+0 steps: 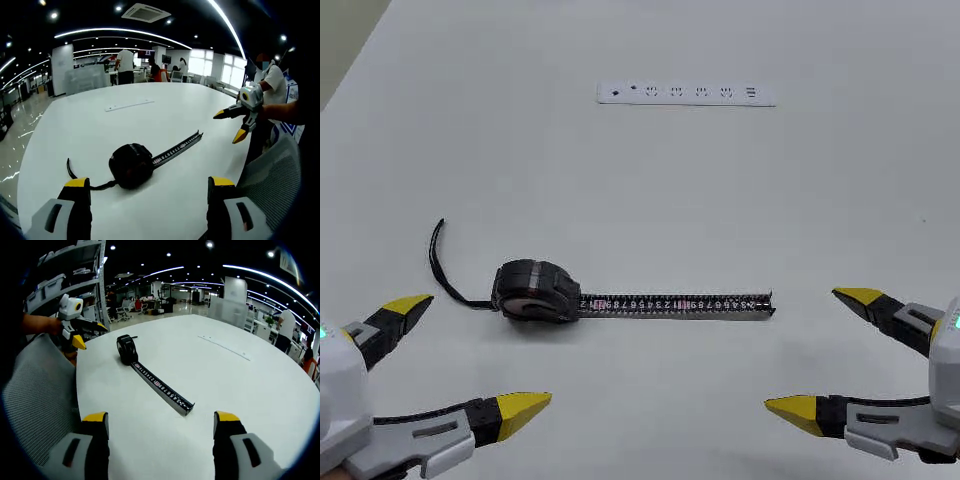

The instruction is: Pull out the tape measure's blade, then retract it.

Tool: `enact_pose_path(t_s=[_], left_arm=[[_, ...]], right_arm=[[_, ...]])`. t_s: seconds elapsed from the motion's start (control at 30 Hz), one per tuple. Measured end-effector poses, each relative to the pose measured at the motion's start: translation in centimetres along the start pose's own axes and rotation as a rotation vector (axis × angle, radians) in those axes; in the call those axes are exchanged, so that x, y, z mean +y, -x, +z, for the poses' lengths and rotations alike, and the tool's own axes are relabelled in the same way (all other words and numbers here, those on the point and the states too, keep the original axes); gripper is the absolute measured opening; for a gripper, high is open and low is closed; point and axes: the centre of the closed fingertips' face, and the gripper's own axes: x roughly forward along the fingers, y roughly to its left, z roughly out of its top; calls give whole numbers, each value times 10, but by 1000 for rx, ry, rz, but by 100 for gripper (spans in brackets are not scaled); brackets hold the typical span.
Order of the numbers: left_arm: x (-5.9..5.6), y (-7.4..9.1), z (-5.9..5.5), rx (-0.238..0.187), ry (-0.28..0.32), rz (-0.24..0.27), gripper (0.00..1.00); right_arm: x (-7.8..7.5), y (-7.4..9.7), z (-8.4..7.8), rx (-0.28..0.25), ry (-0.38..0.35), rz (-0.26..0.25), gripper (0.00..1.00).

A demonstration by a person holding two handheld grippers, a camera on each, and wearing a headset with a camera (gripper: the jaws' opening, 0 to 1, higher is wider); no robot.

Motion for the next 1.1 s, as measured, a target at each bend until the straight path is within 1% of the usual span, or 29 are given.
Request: enact_pose_path(t_s=[0.03, 0.2, 0.3, 0.37, 0.43, 0.47, 0.53, 0.67, 0.93, 1.1], left_arm=[[0, 0, 0, -6, 1, 9, 94], [-5, 0, 0, -9, 11, 26, 96], [-5, 1, 0, -10, 14, 35, 97], [-5, 1, 1, -16, 28, 47, 97], [-6, 2, 1, -22, 36, 52, 98], [-6, 3, 2, -27, 38, 60, 98], [-7, 3, 2, -27, 44, 68, 100], [-10, 4, 2, -33, 47, 71, 100], [-15, 4, 2, -26, 66, 70, 100], [-15, 4, 1, -26, 74, 74, 100]], right_arm=[[2, 0, 0, 1, -6, -5, 88], [11, -1, 2, 2, -49, -17, 94], [13, 0, 3, 2, -72, -31, 96], [14, 1, 5, 2, -85, -38, 97], [14, 1, 6, -4, -84, -45, 98], [13, 2, 6, 0, -89, -55, 98], [14, 3, 7, 2, -94, -55, 98], [16, 4, 10, -6, -102, -56, 98], [21, 4, 9, -2, -114, -59, 98], [24, 3, 10, -3, -113, -57, 98]])
